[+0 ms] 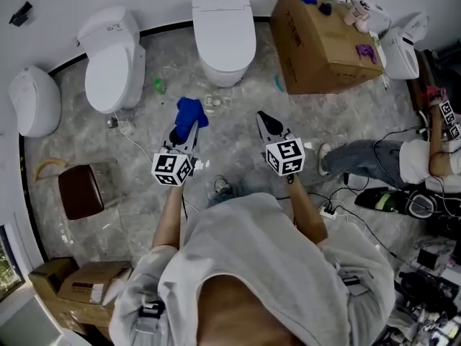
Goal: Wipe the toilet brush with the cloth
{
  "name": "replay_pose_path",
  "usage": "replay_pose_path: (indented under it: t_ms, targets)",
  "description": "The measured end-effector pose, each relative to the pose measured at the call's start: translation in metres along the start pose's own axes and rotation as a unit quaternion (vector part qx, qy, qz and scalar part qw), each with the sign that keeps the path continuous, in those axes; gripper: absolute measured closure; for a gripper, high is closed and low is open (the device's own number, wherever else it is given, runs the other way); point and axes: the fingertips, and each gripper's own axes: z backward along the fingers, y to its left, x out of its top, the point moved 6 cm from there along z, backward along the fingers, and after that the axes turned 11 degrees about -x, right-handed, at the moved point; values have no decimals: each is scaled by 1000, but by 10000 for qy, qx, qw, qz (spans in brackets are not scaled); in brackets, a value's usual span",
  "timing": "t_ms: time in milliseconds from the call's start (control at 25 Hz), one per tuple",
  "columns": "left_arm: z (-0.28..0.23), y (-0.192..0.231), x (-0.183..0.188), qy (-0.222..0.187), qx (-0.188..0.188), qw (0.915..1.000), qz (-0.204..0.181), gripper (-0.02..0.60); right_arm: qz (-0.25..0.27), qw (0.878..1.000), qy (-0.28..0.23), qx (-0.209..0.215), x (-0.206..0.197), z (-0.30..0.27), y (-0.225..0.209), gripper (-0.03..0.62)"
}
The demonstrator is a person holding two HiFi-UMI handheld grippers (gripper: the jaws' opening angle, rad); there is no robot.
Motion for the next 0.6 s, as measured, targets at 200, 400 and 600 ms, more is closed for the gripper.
replay_pose_path:
  t_ms: [200, 400, 600]
  targets:
    - [-14, 9, -10, 164, 33, 9998, 92, 463, -69, 9997, 227, 101, -13, -19, -6, 562]
    - [-41, 25, -28, 374, 83, 9991, 206, 463, -149, 9986, 422, 266, -27, -60, -18, 562]
    - [-68, 47, -51, 724, 172, 9963, 435, 463, -283, 9970, 568, 438, -37, -112, -29, 562]
